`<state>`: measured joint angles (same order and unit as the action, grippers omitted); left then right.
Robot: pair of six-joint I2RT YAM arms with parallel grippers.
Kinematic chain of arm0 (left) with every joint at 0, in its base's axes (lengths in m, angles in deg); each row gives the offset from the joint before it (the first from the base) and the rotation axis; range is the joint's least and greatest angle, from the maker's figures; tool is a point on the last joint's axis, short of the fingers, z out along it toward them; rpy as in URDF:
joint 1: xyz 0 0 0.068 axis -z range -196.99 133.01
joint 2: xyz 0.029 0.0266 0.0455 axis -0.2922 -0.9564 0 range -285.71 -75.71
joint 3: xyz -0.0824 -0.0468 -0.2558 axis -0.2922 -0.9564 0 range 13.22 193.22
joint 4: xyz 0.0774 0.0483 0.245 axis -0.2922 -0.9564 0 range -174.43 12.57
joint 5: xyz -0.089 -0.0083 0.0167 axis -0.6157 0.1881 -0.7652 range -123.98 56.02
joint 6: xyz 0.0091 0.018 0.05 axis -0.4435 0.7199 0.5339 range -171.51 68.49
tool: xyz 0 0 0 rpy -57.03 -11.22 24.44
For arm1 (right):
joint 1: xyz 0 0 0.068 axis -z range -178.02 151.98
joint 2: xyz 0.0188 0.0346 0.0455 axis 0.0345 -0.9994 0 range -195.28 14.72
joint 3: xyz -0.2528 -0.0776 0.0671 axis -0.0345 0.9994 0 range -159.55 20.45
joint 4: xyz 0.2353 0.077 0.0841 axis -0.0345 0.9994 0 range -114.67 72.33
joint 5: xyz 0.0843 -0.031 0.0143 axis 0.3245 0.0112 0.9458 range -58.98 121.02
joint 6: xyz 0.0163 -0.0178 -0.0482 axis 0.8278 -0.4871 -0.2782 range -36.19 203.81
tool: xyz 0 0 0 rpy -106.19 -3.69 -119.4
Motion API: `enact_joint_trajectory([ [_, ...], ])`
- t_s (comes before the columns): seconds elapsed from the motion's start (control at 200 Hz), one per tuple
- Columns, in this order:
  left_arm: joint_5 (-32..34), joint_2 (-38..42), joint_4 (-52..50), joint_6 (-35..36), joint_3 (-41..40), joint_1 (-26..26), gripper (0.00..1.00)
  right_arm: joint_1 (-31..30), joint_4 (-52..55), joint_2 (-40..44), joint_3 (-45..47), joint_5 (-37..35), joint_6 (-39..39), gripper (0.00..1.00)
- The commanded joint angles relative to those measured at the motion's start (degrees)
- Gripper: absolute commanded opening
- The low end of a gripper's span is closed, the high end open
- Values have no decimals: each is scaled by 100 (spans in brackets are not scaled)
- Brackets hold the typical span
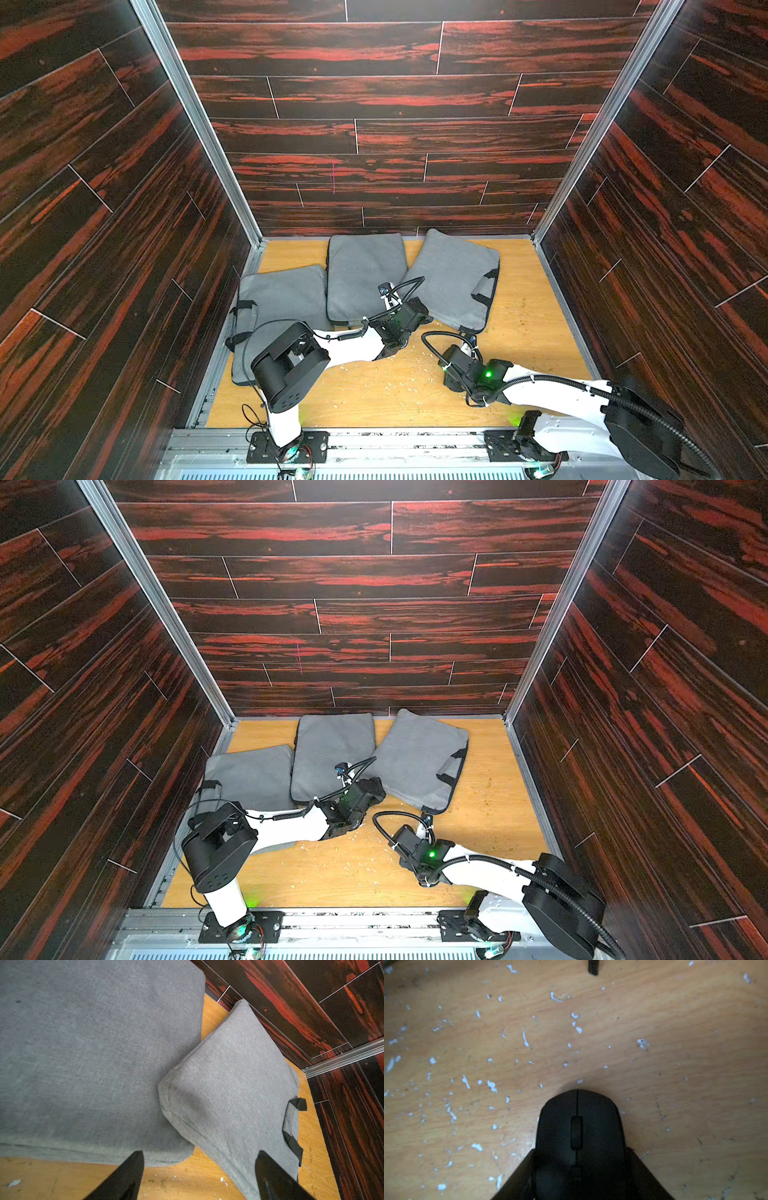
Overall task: Put the mouse into the laptop bag
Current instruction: Pick up the mouse from the center of the board.
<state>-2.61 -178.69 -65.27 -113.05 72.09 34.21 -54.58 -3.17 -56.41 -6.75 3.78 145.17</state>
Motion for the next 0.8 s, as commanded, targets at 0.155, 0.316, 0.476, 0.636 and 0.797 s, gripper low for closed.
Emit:
enact_joint_trajectory([
  [0.155, 8, 428, 92, 121, -56, -55, 87, 3, 392, -268, 91, -29, 268, 51],
  [0.316, -551, 375, 307, 882, 153, -92, 86, 263, 1021, 228, -493, -631, 176, 52],
  [0.476, -1138, 288, 28, 1962, 640, -121, 86, 1383, 775, 593, -926, -374, -357, 49],
  [0.636, -1955, -229, -294, 2911, 1379, -123, 86, 2775, 368, 1056, -1077, -29, -812, 48],
  [0.797, -2864, -1000, -782, 3562, 2405, -84, 85, 4159, 20, 1087, -1319, 519, -1211, 48],
])
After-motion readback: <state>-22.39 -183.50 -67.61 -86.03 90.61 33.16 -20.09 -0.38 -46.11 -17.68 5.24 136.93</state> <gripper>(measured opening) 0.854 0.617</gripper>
